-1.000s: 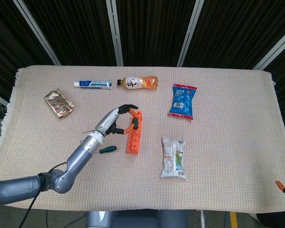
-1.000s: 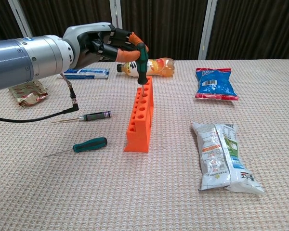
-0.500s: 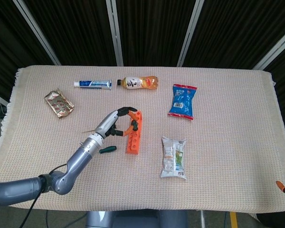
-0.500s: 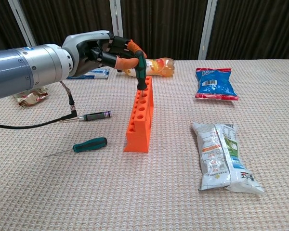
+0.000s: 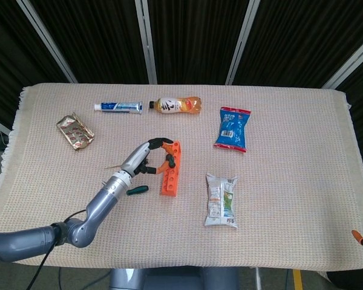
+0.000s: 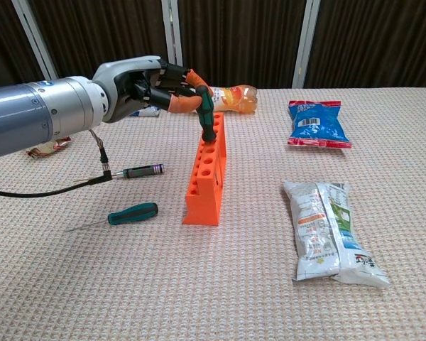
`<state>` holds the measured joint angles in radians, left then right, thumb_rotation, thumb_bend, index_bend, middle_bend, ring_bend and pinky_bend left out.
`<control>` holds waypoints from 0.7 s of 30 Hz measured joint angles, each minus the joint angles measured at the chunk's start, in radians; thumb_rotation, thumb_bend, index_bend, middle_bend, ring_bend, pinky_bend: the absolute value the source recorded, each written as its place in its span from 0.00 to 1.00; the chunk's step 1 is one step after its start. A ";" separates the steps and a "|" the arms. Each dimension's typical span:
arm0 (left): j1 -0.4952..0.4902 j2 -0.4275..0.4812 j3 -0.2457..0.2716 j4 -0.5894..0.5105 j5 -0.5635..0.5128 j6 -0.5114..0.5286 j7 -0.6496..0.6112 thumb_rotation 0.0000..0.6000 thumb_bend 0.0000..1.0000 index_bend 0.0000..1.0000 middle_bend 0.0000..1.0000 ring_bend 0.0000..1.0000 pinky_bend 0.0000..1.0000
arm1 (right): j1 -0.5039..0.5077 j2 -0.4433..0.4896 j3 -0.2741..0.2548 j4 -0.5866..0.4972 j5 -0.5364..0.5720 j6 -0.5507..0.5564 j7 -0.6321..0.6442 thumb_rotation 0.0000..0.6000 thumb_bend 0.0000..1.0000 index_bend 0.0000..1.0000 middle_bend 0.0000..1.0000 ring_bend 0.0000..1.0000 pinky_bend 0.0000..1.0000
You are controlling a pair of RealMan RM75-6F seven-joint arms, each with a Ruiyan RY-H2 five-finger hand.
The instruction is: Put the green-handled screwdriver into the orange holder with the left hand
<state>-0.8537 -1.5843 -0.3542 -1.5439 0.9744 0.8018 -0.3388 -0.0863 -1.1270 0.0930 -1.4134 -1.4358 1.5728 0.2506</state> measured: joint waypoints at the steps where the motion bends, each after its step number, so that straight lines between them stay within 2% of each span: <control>1: 0.000 -0.002 0.001 0.001 0.001 0.000 0.002 1.00 0.62 0.55 0.17 0.08 0.01 | 0.000 0.000 0.000 0.000 0.000 0.000 0.000 1.00 0.00 0.08 0.10 0.00 0.08; 8: 0.003 -0.003 0.001 0.001 0.005 -0.003 0.009 0.97 0.62 0.45 0.14 0.05 0.00 | -0.001 0.000 0.000 0.000 0.001 0.000 0.001 1.00 0.00 0.08 0.10 0.00 0.09; 13: 0.007 0.001 0.002 -0.003 0.009 -0.007 0.008 0.93 0.60 0.31 0.09 0.00 0.00 | -0.001 -0.001 0.000 0.002 0.002 -0.002 0.003 1.00 0.00 0.08 0.10 0.00 0.09; 21: 0.016 0.006 -0.001 -0.009 0.015 -0.003 0.003 0.87 0.58 0.18 0.01 0.00 0.00 | -0.002 -0.001 0.001 0.002 0.001 -0.001 0.003 1.00 0.00 0.08 0.10 0.00 0.09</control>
<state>-0.8376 -1.5779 -0.3552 -1.5527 0.9893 0.7987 -0.3358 -0.0878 -1.1278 0.0939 -1.4110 -1.4345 1.5717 0.2536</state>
